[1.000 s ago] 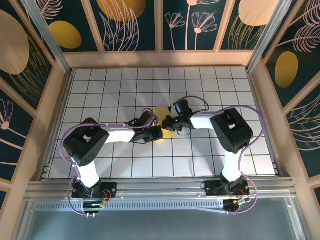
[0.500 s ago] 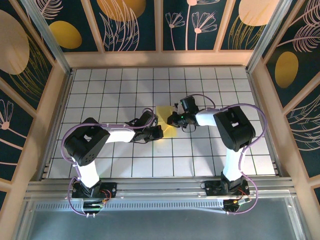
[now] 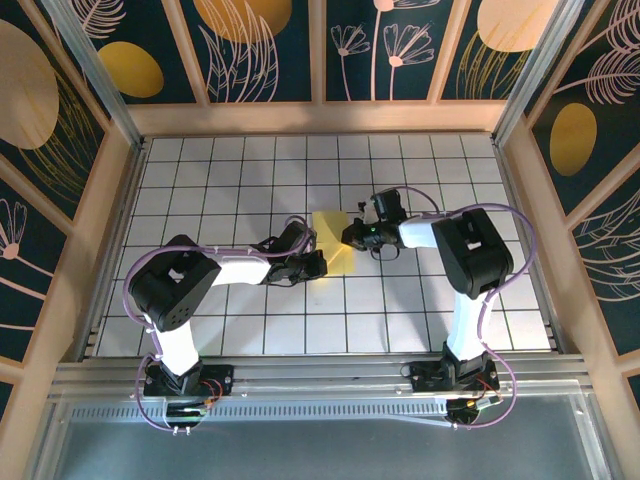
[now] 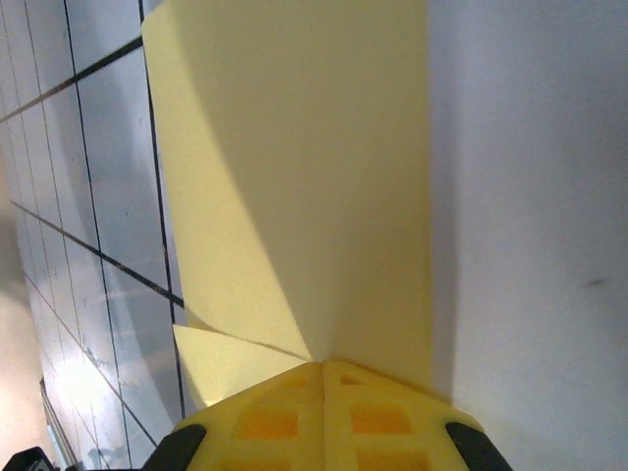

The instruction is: Fold a paper plane with a square sheet of paper (fold left side to right side)

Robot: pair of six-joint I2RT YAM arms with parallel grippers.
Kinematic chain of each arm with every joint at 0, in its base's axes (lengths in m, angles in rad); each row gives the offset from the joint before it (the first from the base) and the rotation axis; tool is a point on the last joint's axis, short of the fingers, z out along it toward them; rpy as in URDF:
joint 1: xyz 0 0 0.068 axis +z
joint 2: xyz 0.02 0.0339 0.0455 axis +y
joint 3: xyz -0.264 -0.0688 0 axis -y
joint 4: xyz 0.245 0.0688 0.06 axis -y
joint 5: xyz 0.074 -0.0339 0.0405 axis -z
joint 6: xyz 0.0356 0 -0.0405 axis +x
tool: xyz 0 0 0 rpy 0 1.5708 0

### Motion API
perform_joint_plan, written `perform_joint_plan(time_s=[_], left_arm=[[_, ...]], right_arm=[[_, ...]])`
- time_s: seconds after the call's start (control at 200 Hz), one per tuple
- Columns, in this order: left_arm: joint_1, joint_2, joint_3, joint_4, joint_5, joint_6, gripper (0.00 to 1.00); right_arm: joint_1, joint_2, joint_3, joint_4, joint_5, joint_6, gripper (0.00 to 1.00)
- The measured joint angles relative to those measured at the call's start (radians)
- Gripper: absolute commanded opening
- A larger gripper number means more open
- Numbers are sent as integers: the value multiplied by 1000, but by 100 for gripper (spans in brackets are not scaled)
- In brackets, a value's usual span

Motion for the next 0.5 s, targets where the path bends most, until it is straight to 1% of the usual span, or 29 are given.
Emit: perform_joint_plan(time_s=[0.27,0.38,0.5], left_arm=[[0,1,1,0,3,0,1],[1,1,1,0,4,0,1],[1,1,1,0,4,0,1]], right_arm=[[-58,3,25,-15,50,-20,0],[-51,-7,25,-24,57,-19,0],[-16,-34,25,-24,56,-14,0]])
